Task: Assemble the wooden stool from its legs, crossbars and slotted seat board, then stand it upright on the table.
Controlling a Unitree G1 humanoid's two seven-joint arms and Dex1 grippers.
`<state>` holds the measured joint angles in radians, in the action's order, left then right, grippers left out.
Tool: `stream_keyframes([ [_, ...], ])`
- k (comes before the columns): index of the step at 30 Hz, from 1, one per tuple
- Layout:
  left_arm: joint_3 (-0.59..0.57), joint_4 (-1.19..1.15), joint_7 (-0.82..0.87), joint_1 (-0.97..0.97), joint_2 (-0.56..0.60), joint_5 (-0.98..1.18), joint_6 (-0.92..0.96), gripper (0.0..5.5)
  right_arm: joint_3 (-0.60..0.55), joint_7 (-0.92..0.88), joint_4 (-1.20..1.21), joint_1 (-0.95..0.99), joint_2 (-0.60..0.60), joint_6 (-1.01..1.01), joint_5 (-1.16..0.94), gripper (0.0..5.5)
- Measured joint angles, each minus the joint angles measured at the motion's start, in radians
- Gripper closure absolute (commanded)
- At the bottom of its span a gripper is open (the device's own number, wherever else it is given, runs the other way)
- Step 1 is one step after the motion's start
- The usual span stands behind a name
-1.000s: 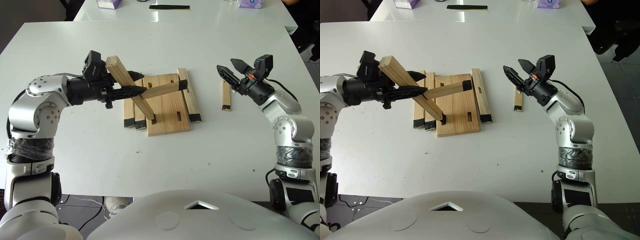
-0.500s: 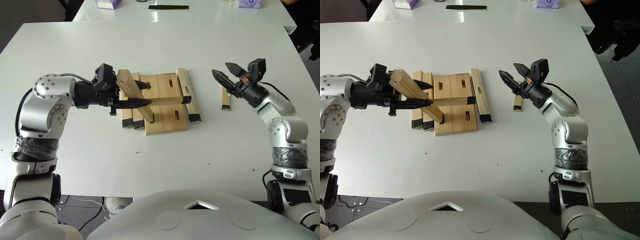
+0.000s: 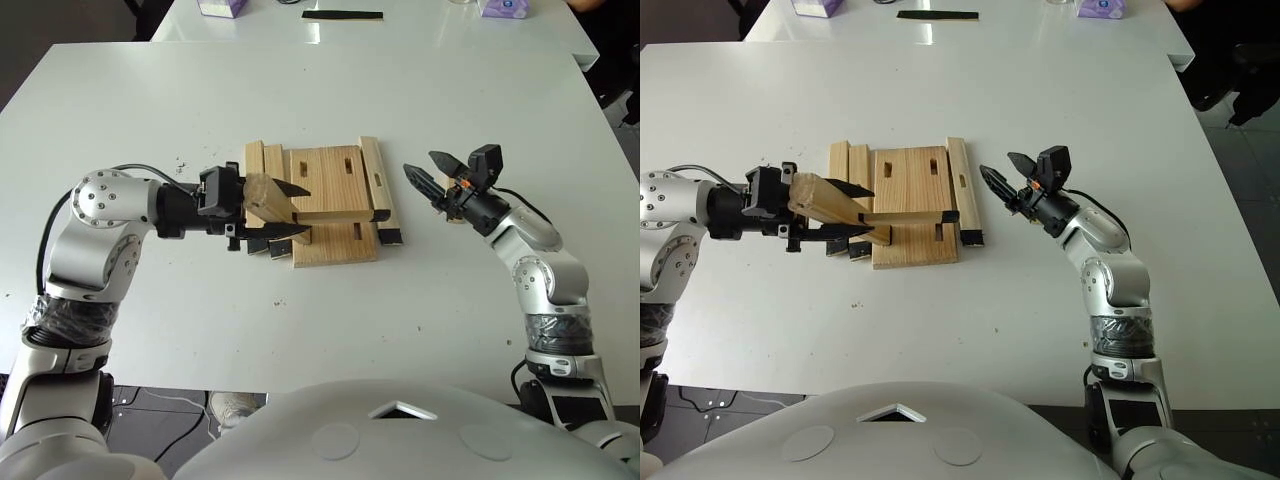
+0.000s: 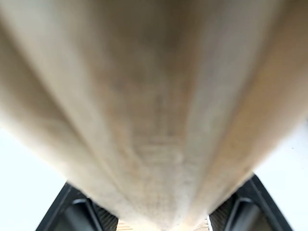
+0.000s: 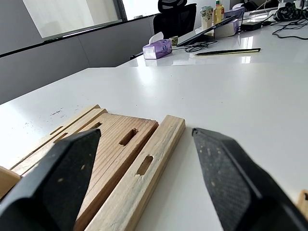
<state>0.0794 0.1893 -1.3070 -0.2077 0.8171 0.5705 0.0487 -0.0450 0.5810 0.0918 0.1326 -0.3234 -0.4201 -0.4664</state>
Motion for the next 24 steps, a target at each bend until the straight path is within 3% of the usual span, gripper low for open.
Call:
stream_keyframes([
  [24,0.116,-0.207,-0.125,-0.197,-0.003,0.021,-0.024,3.45,0.011,-0.046,-0.003,-0.012,0.055,0.017,0.036,1.98],
])
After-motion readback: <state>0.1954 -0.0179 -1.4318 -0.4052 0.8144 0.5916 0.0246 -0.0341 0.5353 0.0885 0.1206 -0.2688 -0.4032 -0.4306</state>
